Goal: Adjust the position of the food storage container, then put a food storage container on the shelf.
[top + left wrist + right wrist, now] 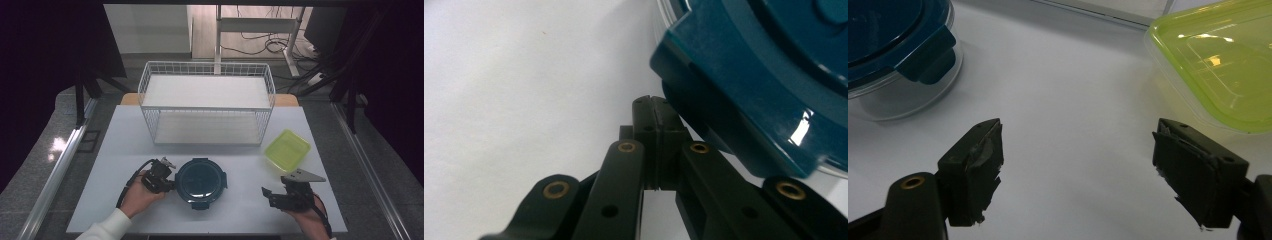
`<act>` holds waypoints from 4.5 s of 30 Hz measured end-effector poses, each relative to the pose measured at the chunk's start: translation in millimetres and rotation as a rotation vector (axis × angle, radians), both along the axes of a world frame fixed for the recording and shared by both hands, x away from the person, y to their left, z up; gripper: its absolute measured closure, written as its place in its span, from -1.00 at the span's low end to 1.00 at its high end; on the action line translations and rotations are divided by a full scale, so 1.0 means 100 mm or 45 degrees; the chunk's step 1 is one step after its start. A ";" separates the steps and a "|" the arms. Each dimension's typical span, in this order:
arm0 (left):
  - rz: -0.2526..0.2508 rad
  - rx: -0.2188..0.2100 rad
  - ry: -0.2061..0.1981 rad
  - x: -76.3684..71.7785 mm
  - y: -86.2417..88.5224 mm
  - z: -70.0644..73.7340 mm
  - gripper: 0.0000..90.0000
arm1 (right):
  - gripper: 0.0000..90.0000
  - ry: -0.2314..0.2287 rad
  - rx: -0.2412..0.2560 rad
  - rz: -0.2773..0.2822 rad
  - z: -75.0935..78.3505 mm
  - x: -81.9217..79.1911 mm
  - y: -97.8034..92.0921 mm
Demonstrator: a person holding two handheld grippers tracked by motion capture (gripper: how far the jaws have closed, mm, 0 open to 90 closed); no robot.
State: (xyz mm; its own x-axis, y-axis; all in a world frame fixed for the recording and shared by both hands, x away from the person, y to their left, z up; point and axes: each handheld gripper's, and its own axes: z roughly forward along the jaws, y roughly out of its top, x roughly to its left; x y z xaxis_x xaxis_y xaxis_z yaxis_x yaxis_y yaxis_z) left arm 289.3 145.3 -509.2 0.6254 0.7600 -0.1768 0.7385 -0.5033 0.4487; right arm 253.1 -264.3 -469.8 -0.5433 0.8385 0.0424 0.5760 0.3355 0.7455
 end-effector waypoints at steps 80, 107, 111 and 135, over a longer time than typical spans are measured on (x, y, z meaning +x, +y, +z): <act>0.269 -0.665 0.209 -0.02 0.14 0.01 -0.71 | -0.82 0.583 0.461 0.193 -0.31 0.56 1.19; 0.363 -0.745 0.273 -0.14 0.07 0.00 -0.34 | -0.39 0.716 0.574 0.074 -0.31 0.51 1.20; 0.375 -0.743 0.250 -0.19 0.06 0.04 -0.29 | -0.36 0.717 0.591 0.046 -0.29 0.47 1.19; 0.353 -0.710 0.161 -0.21 0.05 0.18 -0.21 | -0.29 0.633 0.567 0.060 -0.16 0.44 1.19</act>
